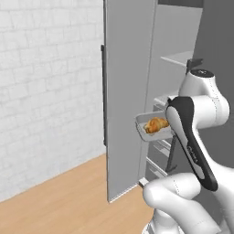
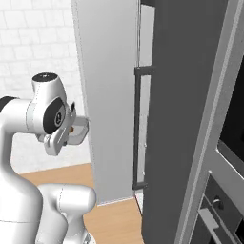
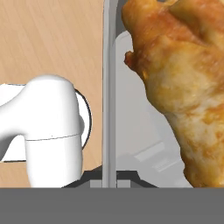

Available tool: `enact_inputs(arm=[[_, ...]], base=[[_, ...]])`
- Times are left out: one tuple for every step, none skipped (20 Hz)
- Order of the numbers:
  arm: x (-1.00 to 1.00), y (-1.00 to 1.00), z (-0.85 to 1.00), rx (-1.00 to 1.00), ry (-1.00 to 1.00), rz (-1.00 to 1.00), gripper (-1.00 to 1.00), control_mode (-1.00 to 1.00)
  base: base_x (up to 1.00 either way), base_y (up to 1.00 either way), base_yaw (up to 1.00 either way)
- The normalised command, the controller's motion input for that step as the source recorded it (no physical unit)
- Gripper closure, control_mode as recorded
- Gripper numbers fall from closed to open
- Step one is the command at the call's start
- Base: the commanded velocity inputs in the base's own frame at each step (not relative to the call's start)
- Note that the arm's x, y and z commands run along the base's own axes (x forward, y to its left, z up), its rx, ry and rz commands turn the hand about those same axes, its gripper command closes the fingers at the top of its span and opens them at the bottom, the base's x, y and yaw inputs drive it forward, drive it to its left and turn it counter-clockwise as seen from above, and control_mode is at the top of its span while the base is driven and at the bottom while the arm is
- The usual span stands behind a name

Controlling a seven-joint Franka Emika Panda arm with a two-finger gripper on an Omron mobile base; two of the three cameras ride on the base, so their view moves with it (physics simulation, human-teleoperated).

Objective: Take the meat container that has the chicken drumstick and place it on the second highest rack of the freezer. Then take the vegetable container that has the garlic and cucumber and place it on the highest rack of the freezer.

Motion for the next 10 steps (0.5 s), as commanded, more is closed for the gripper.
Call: enact_inputs(arm=[[0.0,0.0,0.0,0.0,0.0,0.0,1.0,1.0],[0.0,0.0,0.0,0.0,0.0,0.0,1.0,1.0],[0.0,0.0,0.0,0.0,0.0,0.0,1.0,1.0],[0.0,0.0,0.0,0.0,0.0,0.0,1.0,1.0],[0.0,0.0,0.0,0.0,0.0,0.0,1.0,1.0],[0.0,0.0,0.0,0.0,0.0,0.0,1.0,1.0],[0.0,0.0,0.0,0.0,0.0,0.0,1.0,1.0],[0.0,0.0,0.0,0.0,0.0,0.0,1.0,1.0],[0.0,0.0,0.0,0.0,0.0,0.0,1.0,1.0],[0.0,0.0,0.0,0.0,0.0,0.0,1.0,1.0]], base=[[0.29,0.19,-0.48],[0.27,0.18,-0.55],[0.27,0.18,-0.56],[0.29,0.23,-0.58],[0.3,0.26,-0.57],[0.34,0.32,-0.55],[0.37,0.39,-0.53],[0.38,0.43,-0.52],[0.42,0.47,-0.5],[0.47,0.51,-0.48]])
